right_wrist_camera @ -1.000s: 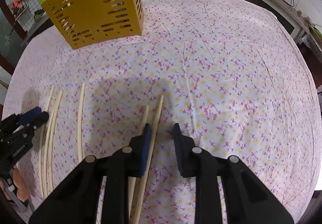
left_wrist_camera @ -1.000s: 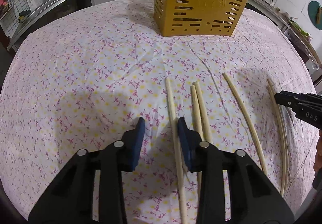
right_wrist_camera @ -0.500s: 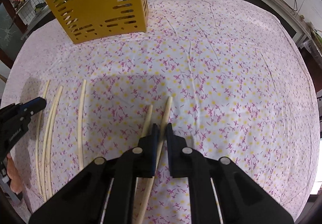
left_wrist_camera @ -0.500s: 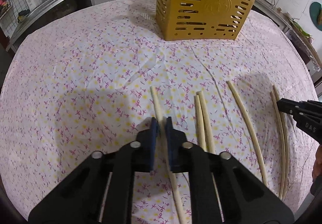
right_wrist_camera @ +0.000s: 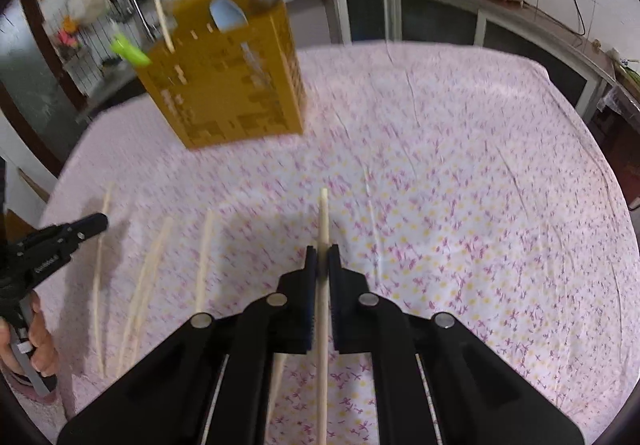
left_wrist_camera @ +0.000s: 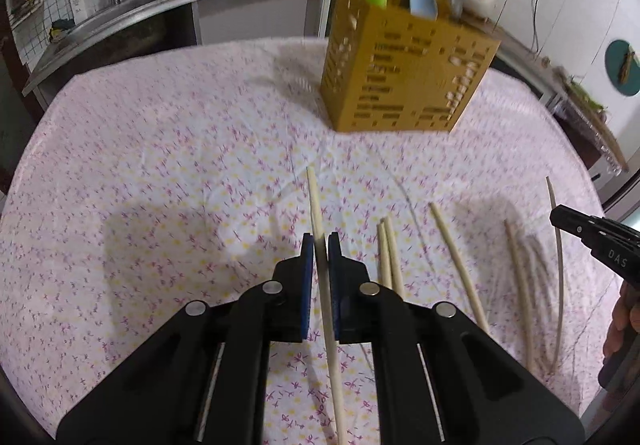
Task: Organize utensils
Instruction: 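Lift the chopstick with the right tool while the left tool lifts its chopstick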
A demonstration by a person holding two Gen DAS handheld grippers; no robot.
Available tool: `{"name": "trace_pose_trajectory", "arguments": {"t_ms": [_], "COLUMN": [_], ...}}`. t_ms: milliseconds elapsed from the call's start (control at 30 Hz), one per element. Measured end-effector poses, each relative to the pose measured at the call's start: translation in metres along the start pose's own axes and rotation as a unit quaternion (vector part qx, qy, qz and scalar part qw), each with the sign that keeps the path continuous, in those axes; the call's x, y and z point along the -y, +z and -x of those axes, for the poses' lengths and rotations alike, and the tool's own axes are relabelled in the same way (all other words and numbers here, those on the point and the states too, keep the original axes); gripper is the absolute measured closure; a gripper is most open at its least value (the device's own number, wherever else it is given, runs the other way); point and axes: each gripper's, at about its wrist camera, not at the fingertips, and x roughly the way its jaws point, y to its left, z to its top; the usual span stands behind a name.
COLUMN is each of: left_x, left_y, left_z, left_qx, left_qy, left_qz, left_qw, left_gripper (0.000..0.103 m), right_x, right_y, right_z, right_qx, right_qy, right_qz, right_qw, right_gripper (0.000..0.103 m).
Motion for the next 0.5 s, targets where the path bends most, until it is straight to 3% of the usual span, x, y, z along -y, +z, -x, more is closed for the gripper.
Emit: {"name": "trace_pose_trajectory", "arguments": {"t_ms": [300,400,500], "left_x": [0.014,0.018,0.012], "left_y": [0.01,0.014,0.017], "left_z": [0.052,0.049,0.029], "left_qx": [0.077,0.066,0.022], "left_qy": [-0.005,0.001,0.007], "left_qz": [-0.016,-0.028,-0.02], "left_qw": [0.9969,0.9974,0.9995], "left_gripper": [0.097,0.097,0.097], "right_x": [-0.008,-0.012,-0.01], "right_y": [0.016,0.021,0.021], "right_z": [0.043,0.045,0.042], "right_qx": [0.1,0.098,0.091], "right_qy": [0.003,-0.001,-0.005], "right_qz": [0.021,0.03,0.031], "right_qw": [0.995,0.995,0.995], "right_gripper": [0.097,0.097,0.097]}}
